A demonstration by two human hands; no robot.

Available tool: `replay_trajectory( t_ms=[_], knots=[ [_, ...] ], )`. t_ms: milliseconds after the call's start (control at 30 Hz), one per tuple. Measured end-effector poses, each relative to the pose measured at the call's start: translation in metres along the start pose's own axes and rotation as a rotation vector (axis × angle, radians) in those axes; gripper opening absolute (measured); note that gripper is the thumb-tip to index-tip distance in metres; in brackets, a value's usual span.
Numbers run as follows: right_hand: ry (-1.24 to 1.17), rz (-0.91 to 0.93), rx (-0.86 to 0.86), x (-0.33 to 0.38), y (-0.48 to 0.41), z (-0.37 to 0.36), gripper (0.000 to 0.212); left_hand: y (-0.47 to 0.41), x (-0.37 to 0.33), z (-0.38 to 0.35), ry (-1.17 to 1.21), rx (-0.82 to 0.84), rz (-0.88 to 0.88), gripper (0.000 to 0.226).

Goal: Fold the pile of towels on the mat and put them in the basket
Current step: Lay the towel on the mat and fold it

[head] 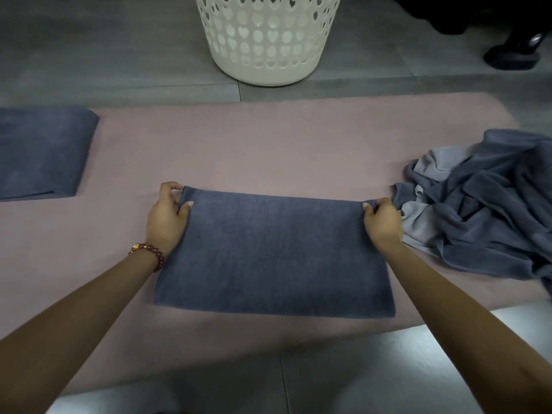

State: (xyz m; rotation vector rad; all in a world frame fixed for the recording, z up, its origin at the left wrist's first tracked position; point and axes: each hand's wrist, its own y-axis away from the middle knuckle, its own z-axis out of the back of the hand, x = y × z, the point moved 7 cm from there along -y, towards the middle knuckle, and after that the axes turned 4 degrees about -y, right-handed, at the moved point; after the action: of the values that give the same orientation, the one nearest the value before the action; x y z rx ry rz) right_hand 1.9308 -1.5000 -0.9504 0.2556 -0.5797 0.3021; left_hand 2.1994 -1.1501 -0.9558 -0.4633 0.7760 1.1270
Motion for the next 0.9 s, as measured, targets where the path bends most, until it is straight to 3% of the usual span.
replay_trajectory(
  t_ms=[67,100,200,267,333,433,533,600,733,800,900],
  knots=[
    [0.085,0.017,-0.013,0.007,0.004,0.001,0.030,-0.001,-0.002,-0.001,0.138,0.084,0.090,0.042],
    [0.178,0.115,-0.049,0.016,0.010,0.000,0.035,0.001,-0.004,-0.001,0.198,0.142,0.131,0.044],
    [0.333,0.662,-0.109,0.050,0.053,-0.017,0.049,0.010,-0.005,0.001,0.266,0.298,0.176,0.054],
    [0.306,0.884,0.006,0.054,0.089,-0.037,0.049,0.019,-0.001,0.003,0.308,0.375,0.185,0.060],
    [0.317,0.894,0.178,0.048,0.111,-0.057,0.055,0.033,-0.002,0.005,0.282,0.442,0.094,0.068],
    [0.291,0.866,0.318,0.054,0.124,-0.071,0.059,0.054,-0.012,0.000,-0.144,0.485,-0.258,0.083],
    [0.190,0.884,0.428,0.083,0.125,-0.075,0.069,0.082,-0.037,-0.015,-0.562,0.256,-0.583,0.076],
    [0.117,0.883,0.530,0.105,0.129,-0.083,0.083,0.105,-0.051,-0.028,-0.706,0.141,-0.763,0.065],
    [0.104,0.954,0.649,0.141,0.142,-0.116,0.092,0.118,-0.045,-0.042,-0.658,0.198,-0.789,0.070],
    [0.139,0.967,0.652,0.147,0.142,-0.129,0.077,0.115,-0.042,-0.035,-0.602,0.201,-0.741,0.059],
    [0.130,0.996,0.676,0.145,0.137,-0.133,0.054,0.105,-0.023,-0.017,-0.496,0.230,-0.563,0.060]
  ],
)
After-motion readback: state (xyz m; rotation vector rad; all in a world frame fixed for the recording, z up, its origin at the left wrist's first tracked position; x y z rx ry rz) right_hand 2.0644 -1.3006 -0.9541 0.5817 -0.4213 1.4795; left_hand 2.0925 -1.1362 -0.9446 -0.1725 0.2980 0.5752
